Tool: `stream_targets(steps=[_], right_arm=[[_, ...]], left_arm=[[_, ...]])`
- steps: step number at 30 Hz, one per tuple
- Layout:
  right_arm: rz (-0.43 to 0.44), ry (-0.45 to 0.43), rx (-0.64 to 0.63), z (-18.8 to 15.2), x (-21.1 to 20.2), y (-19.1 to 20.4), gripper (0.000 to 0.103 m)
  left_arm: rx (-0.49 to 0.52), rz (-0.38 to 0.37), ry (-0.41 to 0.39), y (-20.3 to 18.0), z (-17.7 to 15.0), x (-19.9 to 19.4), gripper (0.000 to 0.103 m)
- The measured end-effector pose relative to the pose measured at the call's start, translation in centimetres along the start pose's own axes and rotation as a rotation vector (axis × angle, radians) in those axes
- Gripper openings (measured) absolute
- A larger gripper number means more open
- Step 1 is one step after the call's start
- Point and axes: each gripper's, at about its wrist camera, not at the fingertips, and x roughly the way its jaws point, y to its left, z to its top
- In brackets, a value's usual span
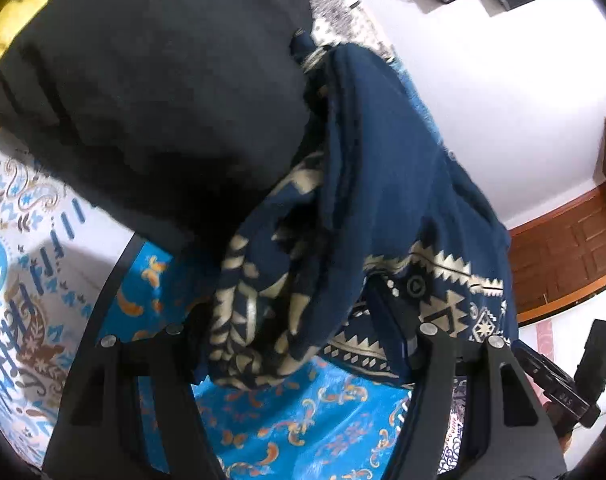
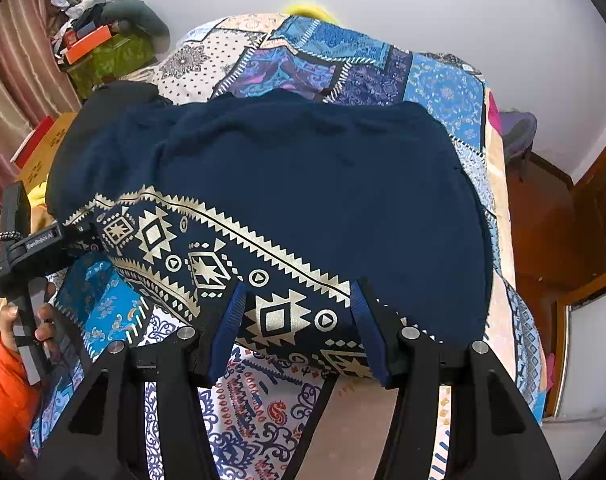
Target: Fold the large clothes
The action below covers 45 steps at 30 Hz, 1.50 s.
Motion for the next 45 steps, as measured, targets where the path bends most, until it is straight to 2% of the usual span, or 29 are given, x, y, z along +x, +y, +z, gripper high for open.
stream_targets(steps=[3,4,5,6,8,12,17,20,22,24,28,30,32,34,35,39,41,45], right_arm=[[-0.003,0.012,0.001,0.1,0.5,0.1,0.051],[-0.004,0.016,0.000,0.2,0.7,0.2,0.051],[-0.004,0.019,-0.001,0.3,0.7,0.2,0.051],[-0.004,0.020,-0.002,0.4,0.8,0.3,0.051],[0.002,0.017,0.000,0.6,0.6,0.5,0.051],[0.012,0.008,0.001,1.1,0.2,0.8,0.051],[0.037,-0.037,0.000,2.8,-1.6,1.9,0.051],[0.054,-0.077,-0.030,4.3,-2.7,3.5,0.051],[0.073,-0.089,-0.048,5.2,-2.6,4.7,0.060],[0.101,-0.086,-0.049,5.7,-1.8,5.6,0.066],[0.212,0.007,-0.022,5.8,2.2,7.9,0.067],[0.289,0.051,-0.001,5.6,3.9,8.8,0.067],[0.399,0.151,0.025,5.2,6.6,9.8,0.067],[0.473,0.247,0.067,4.8,8.8,10.1,0.067],[0.487,0.261,0.093,4.7,9.2,9.9,0.067],[0.468,0.207,0.133,4.7,7.5,7.8,0.067],[0.425,0.142,0.133,4.7,5.3,5.8,0.067],[0.282,-0.021,0.158,3.5,-0.6,0.4,0.067]], left_arm=[[0.102,0.024,-0.072,-1.7,-0.1,-1.4,0.061],[0.150,0.036,-0.102,-2.5,-0.1,-2.1,0.057],[0.170,0.037,-0.111,-2.9,0.0,-2.3,0.046],[0.191,0.021,-0.108,-3.5,0.1,-2.7,0.040],[0.217,0.004,-0.088,-4.3,0.4,-3.0,0.017],[0.252,0.045,-0.032,-6.6,1.6,-3.4,0.008],[0.252,-0.032,-0.102,-9.4,3.9,-7.8,0.007],[0.259,-0.029,-0.160,-11.1,5.1,-10.6,0.007],[0.260,-0.034,-0.184,-11.7,5.3,-12.3,0.006],[0.267,-0.031,-0.208,-12.6,5.8,-13.6,0.006],[0.276,-0.049,-0.250,-13.6,5.9,-15.7,0.006],[0.309,-0.016,-0.265,-14.0,5.6,-16.2,0.006],[0.360,0.045,-0.272,-14.8,5.4,-16.1,0.006],[0.392,0.081,-0.258,-15.4,5.2,-15.9,0.006],[0.405,0.089,-0.245,-15.7,5.1,-15.5,0.006],[0.493,0.102,-0.236,-18.1,4.1,-14.4,0.006],[0.543,0.078,-0.224,-20.4,3.3,-13.3,0.006],[0.620,0.032,-0.176,-24.8,1.4,-10.4,0.006]])
